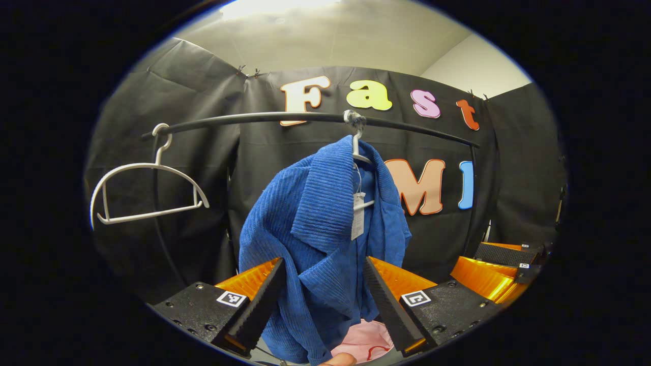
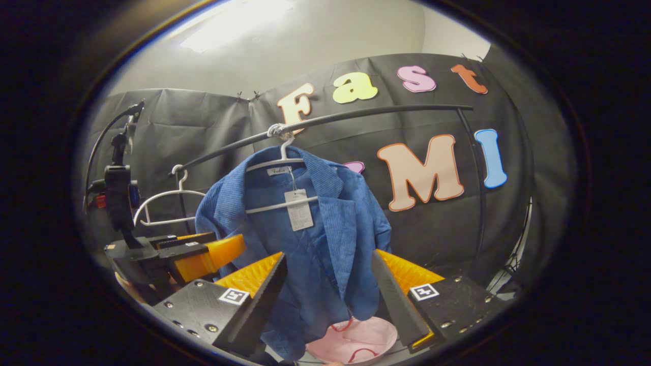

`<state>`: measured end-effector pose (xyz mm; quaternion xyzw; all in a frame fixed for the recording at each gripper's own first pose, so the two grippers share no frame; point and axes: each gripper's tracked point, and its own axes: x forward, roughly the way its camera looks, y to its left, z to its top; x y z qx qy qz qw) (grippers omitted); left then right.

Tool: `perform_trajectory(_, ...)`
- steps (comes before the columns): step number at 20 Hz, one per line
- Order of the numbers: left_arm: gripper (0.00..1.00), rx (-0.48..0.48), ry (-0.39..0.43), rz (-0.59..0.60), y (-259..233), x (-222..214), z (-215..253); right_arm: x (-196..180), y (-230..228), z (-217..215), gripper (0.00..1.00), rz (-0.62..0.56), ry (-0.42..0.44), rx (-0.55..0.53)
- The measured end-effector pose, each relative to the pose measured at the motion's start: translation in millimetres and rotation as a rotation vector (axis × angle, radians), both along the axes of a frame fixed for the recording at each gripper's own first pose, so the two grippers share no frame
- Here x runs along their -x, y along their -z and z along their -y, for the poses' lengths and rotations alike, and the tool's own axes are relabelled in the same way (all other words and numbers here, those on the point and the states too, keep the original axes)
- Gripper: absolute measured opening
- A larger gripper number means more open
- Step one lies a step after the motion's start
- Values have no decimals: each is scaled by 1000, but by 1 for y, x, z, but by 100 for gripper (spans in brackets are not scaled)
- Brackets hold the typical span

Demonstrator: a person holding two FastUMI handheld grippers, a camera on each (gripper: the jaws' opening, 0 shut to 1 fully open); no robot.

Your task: Grasp the clothes on the hanger with both hands and then place them into the laundry hamper below.

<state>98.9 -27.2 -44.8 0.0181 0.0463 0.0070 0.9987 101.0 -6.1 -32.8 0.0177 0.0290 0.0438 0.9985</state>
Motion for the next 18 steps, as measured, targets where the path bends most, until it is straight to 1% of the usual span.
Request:
perform_trajectory(3,92,-19,-52,10,8,-16,-8,-36,-1,8,99,23,18,9)
perform_trajectory(6,92,-9,-117,-12,29,-30,-5,-74,-3,7,99,68,21,52)
perform_trajectory(9,92,-86,-158,-6,40,-48,-7,-113,9,16,99,78,54,106)
perform_trajectory(11,88,-118,-193,18,37,-54,-20,-138,22,15,99,55,58,119)
perform_trajectory(12,83,-110,-202,34,33,-55,-24,-148,26,12,99,49,49,122)
perform_trajectory(13,80,-91,-197,50,30,-56,-25,-158,30,9,99,48,41,119)
perform_trajectory(14,83,-68,-179,52,30,-56,-24,-166,32,4,99,52,23,116)
perform_trajectory(15,78,-41,-148,53,29,-59,-21,-174,33,-2,99,65,7,114)
perform_trajectory(16,68,-10,-110,55,28,-60,-19,-181,31,-5,99,84,5,121)
perform_trajectory(17,58,30,-74,51,29,-62,-20,-189,28,-2,99,106,22,131)
perform_trajectory(18,48,66,-31,49,29,-62,-17,-198,26,5,94,113,59,142)
